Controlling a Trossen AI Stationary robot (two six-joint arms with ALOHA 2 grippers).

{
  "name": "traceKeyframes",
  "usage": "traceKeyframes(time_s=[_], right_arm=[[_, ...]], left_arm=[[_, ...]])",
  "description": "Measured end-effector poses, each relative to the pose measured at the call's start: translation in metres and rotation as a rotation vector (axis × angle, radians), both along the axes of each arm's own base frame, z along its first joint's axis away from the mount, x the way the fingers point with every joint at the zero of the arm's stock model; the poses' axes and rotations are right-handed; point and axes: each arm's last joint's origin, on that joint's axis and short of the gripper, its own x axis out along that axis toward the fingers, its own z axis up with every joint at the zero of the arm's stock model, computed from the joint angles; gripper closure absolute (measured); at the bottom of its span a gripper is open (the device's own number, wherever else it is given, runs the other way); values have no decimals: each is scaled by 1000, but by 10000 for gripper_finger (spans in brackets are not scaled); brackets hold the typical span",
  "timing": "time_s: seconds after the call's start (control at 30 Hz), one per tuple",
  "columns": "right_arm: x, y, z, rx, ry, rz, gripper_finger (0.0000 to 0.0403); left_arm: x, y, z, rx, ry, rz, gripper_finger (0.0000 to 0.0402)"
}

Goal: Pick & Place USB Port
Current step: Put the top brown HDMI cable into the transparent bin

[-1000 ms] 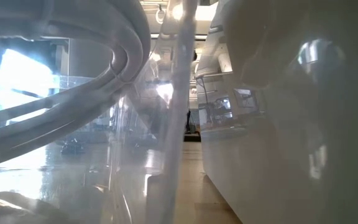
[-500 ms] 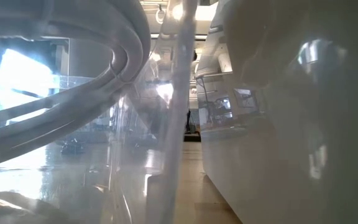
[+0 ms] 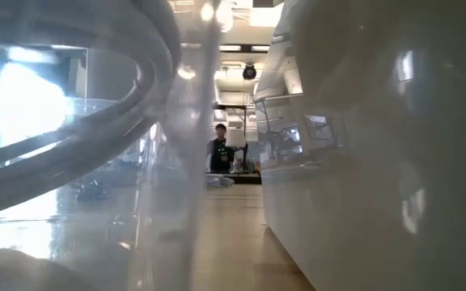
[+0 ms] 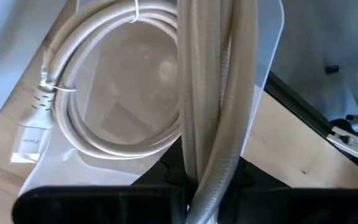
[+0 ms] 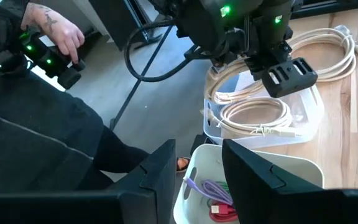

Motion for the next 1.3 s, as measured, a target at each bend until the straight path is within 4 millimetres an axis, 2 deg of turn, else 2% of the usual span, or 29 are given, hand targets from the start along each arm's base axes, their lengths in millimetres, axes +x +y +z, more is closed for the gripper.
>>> traceKeyframes(time_s=[0.1, 0.3, 0.77, 1.1, 1.3], right_arm=[[0, 0, 0, 1, 1, -1, 281], [0, 0, 0, 4, 4, 1, 281], [-1, -1, -2, -10, 28, 3, 281], [-2, -1, -4, -39, 26, 17, 281], [-2, -1, -5, -53, 26, 24, 281]], left_arm=[[1, 0, -3, 21, -5, -1, 369], [3, 3, -4, 133, -53, 98, 335], [9, 16, -5, 76, 42, 232, 325], [8, 16, -5, 86, 46, 251, 282], [9, 16, -5, 84, 45, 251, 277]])
